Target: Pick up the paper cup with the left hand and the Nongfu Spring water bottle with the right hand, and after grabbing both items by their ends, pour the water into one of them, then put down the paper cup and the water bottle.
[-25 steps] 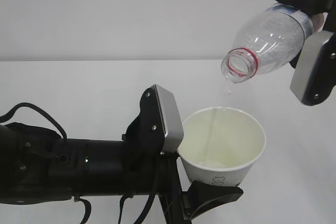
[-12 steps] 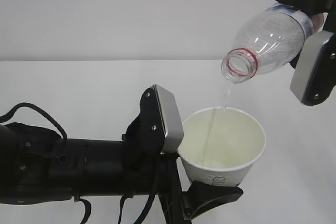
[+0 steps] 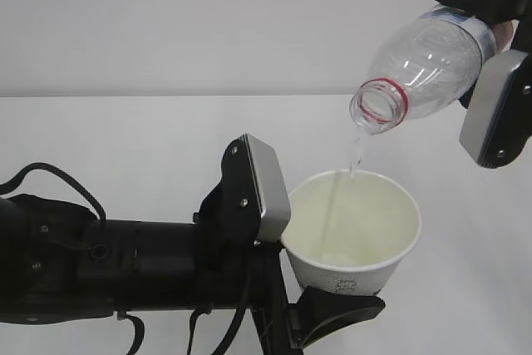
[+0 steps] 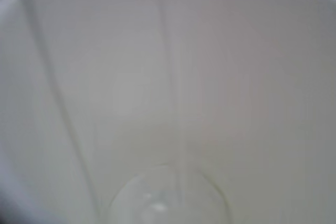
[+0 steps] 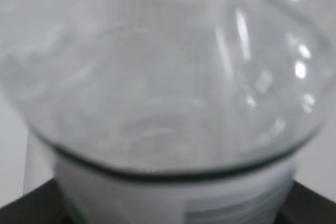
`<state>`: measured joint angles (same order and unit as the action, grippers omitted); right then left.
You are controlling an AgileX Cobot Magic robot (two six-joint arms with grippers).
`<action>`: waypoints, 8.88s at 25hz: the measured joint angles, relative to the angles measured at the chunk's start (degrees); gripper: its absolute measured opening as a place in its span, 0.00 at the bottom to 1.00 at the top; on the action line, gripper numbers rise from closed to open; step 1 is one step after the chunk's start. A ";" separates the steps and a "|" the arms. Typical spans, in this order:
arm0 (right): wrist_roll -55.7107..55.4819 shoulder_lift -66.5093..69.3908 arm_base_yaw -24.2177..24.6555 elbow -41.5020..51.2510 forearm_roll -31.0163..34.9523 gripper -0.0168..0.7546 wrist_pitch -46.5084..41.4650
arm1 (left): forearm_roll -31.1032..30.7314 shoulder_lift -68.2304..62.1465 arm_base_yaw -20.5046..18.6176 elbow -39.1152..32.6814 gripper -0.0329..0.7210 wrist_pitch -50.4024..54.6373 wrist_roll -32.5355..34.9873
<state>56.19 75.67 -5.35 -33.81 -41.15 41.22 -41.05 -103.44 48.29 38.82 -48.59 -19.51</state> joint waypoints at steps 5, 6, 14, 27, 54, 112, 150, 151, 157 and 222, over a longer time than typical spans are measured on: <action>0.09 0.00 0.00 0.00 0.00 0.60 0.02 | 0.00 0.00 0.00 0.00 0.78 0.00 0.00; 0.09 0.00 0.00 0.00 0.00 0.60 0.02 | 0.00 0.00 0.00 0.00 0.78 0.00 0.00; 0.13 0.00 0.00 0.00 0.00 0.60 0.02 | 0.00 0.00 0.00 0.00 0.78 0.00 0.00; 0.13 0.00 0.00 0.00 0.00 0.60 0.02 | 0.00 0.00 0.00 0.00 0.78 0.00 0.00; 0.13 0.00 0.00 0.00 0.00 0.60 0.15 | 0.00 0.00 0.00 0.00 0.78 -0.08 0.00; 1.47 0.00 0.00 -0.10 0.17 0.60 0.25 | -0.45 0.00 0.00 0.00 0.78 0.13 -0.43; 2.00 0.00 0.00 -0.10 0.17 0.60 0.25 | -1.96 0.00 0.00 0.00 0.78 1.26 -0.43; 2.00 0.00 0.00 -0.10 0.17 0.60 0.25 | -1.96 0.00 0.00 0.00 0.78 1.26 -0.43; 2.04 0.00 0.00 -0.10 0.17 0.60 0.25 | -1.96 0.00 0.00 0.00 0.78 1.26 -0.43; 2.32 0.00 0.00 -0.10 0.30 0.60 0.47 | -2.09 -0.22 0.00 0.00 0.78 1.53 -0.67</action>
<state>58.51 75.67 -5.35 -33.91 -40.84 41.70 -43.14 -103.66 48.29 38.82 -47.07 -20.17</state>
